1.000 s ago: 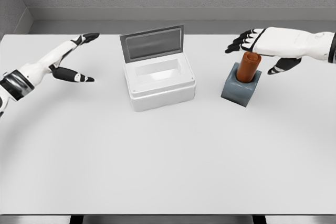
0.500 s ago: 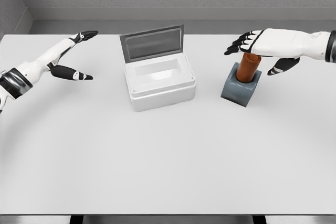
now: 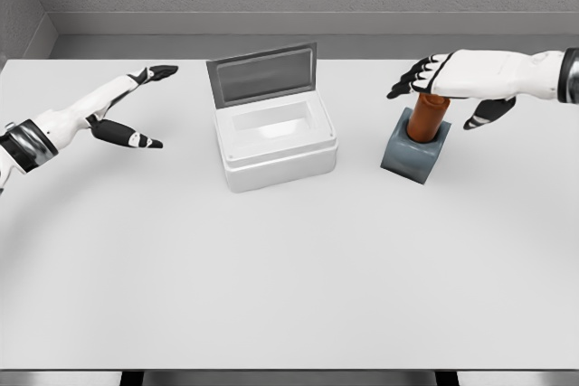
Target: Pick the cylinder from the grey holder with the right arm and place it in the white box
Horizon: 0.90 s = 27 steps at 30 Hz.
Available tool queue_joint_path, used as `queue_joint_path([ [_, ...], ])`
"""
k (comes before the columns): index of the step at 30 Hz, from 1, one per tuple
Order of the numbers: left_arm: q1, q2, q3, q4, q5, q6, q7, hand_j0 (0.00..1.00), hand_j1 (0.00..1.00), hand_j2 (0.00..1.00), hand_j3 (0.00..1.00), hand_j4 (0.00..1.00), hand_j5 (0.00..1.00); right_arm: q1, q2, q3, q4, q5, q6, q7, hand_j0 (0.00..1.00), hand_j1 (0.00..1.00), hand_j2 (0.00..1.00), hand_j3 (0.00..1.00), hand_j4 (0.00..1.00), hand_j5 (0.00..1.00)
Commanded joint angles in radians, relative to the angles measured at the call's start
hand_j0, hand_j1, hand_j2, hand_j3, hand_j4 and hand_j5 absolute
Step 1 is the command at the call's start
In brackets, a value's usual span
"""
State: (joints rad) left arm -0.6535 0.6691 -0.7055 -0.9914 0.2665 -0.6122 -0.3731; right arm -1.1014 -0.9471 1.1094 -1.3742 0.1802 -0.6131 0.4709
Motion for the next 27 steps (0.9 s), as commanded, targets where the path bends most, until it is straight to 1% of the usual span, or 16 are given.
queue_joint_path([
  [1, 0.0, -0.002, 0.004, -0.001, 0.01, 0.001, -0.012, 1.0, 1.0, 1.0, 1.0, 1.0, 1.0, 0.0, 0.01, 0.003, 0.006, -0.007, 0.002, 0.0, 1.0, 1.0, 1.0, 1.0, 1.0, 1.0],
  [7, -0.002, 0.001, 0.004, -0.001, 0.008, 0.001, -0.012, 1.0, 1.0, 1.0, 1.0, 1.0, 1.0, 0.0, 0.022, 0.003, 0.007, -0.005, 0.002, 0.015, 0.99, 0.99, 0.99, 0.99, 0.99, 0.99],
  [10, 0.0, 0.001, 0.018, -0.001, 0.008, 0.001, -0.014, 1.0, 1.0, 1.0, 1.0, 1.0, 1.0, 0.0, 0.025, 0.003, 0.009, -0.005, 0.002, 0.025, 0.9, 0.9, 0.9, 0.9, 0.9, 0.9],
  [11, 0.0, 0.001, 0.018, -0.001, 0.008, 0.001, -0.014, 1.0, 1.0, 1.0, 1.0, 1.0, 1.0, 0.0, 0.025, 0.003, 0.009, -0.005, 0.002, 0.026, 0.88, 0.88, 0.88, 0.88, 0.88, 0.88],
  [12, 0.0, 0.0, 0.02, -0.001, 0.008, 0.001, -0.026, 1.0, 1.0, 1.0, 1.0, 1.0, 1.0, 0.0, 0.025, 0.003, 0.009, -0.005, 0.002, 0.032, 0.83, 0.83, 0.83, 0.83, 0.83, 0.83],
  [14, 0.0, -0.002, 0.02, -0.001, 0.008, 0.001, -0.026, 1.0, 1.0, 1.0, 1.0, 1.0, 1.0, 0.0, 0.027, 0.003, 0.015, -0.005, 0.002, 0.038, 0.8, 0.8, 0.8, 0.8, 0.8, 0.8],
  [15, 0.0, -0.002, 0.02, -0.001, 0.008, 0.001, -0.026, 1.0, 1.0, 1.0, 1.0, 1.0, 1.0, 0.0, 0.027, 0.003, 0.018, -0.005, 0.002, 0.038, 0.77, 0.77, 0.77, 0.77, 0.77, 0.77],
  [16, -0.002, -0.002, 0.02, -0.001, 0.008, 0.001, -0.026, 1.0, 1.0, 1.0, 1.0, 1.0, 1.0, 0.0, 0.031, 0.003, 0.03, -0.005, 0.002, 0.038, 0.72, 0.72, 0.72, 0.72, 0.72, 0.72],
  [18, -0.002, -0.002, 0.02, -0.001, 0.008, 0.001, -0.026, 1.0, 1.0, 1.0, 1.0, 1.0, 1.0, 0.0, 0.031, 0.003, 0.038, -0.005, 0.002, 0.038, 0.7, 0.7, 0.7, 0.7, 0.7, 0.7],
  [21, -0.002, -0.002, 0.02, -0.001, 0.008, 0.001, -0.026, 1.0, 1.0, 1.0, 1.0, 1.0, 1.0, 0.0, 0.034, 0.001, 0.04, -0.005, 0.002, 0.051, 0.62, 0.62, 0.62, 0.62, 0.62, 0.62],
  [23, -0.002, -0.003, 0.02, -0.001, 0.008, 0.001, -0.027, 1.0, 1.0, 1.0, 1.0, 1.0, 1.0, 0.0, 0.042, 0.003, 0.04, -0.004, 0.002, 0.052, 0.58, 0.58, 0.58, 0.58, 0.58, 0.58],
  [25, -0.002, -0.002, 0.02, -0.001, 0.008, 0.001, -0.027, 1.0, 1.0, 1.0, 1.0, 1.0, 1.0, 0.0, 0.045, 0.003, 0.041, -0.005, 0.002, 0.061, 0.56, 0.56, 0.56, 0.56, 0.56, 0.56],
  [27, -0.002, -0.003, 0.02, 0.0, 0.008, 0.001, -0.027, 1.0, 1.0, 1.0, 1.0, 1.0, 1.0, 0.0, 0.047, 0.003, 0.043, -0.005, 0.002, 0.061, 0.56, 0.56, 0.56, 0.56, 0.56, 0.56],
])
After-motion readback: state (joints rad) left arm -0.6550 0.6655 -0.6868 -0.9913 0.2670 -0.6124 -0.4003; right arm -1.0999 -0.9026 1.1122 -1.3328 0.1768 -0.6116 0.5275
